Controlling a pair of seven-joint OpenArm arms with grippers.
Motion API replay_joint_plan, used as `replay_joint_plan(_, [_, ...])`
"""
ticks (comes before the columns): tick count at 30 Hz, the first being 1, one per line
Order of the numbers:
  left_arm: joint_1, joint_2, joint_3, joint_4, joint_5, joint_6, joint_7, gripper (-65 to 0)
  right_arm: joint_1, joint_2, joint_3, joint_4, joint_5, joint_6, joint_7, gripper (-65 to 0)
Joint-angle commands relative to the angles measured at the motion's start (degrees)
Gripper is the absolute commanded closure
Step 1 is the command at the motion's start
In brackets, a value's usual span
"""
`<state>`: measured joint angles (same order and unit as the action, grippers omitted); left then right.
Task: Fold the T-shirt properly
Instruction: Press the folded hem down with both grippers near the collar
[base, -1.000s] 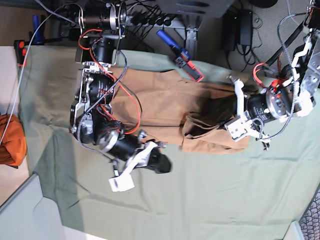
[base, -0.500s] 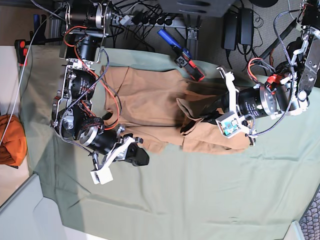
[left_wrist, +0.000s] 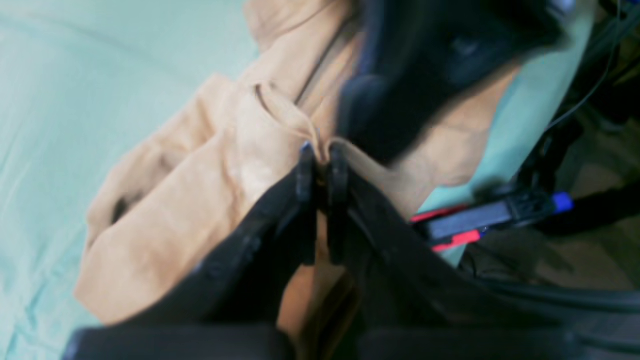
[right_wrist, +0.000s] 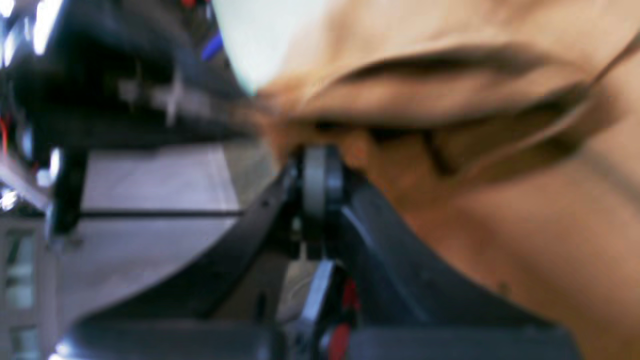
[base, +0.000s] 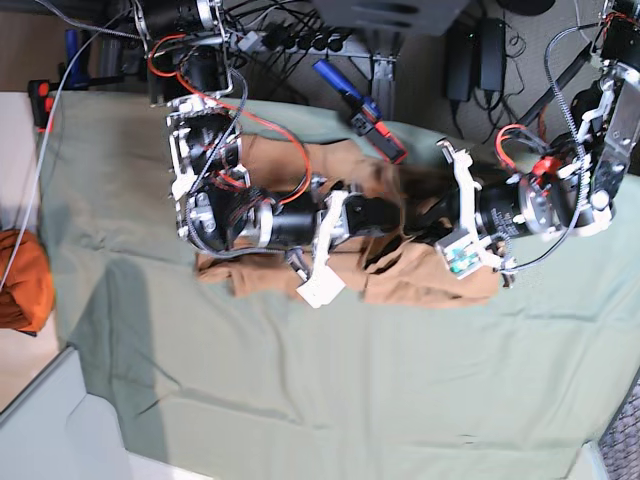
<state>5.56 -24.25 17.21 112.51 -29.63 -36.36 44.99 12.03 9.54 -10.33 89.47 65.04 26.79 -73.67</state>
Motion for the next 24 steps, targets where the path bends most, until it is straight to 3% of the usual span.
replay_joint_plan(1, [-0.81, -0.20, -0.26, 0.92, -0.96, -0.76, -1.49, 0.0, 0.87, 0.13, 0.35, 1.51, 1.42, 7.98, 0.72, 0.0])
replay_joint_plan(10, [-0.96, -0.17, -0.26, 0.92, -0.98, -0.76, -1.70, 0.0, 0.61, 0.11, -2.82, 1.53, 0.79, 7.96, 0.50, 0.0])
replay_joint_plan(18, [-1.01, -0.22, -0.26, 0.79, 2.56, -0.79, -3.04, 0.0, 0.61, -0.22, -4.20, 3.89, 4.61, 8.20, -1.66, 0.0])
replay_joint_plan(24, [-1.97, -0.20, -0.24, 0.63, 2.21, -0.76, -3.17, 0.0, 0.61, -0.11, -4.81, 4.57, 2.16, 8.17, -1.60, 0.0])
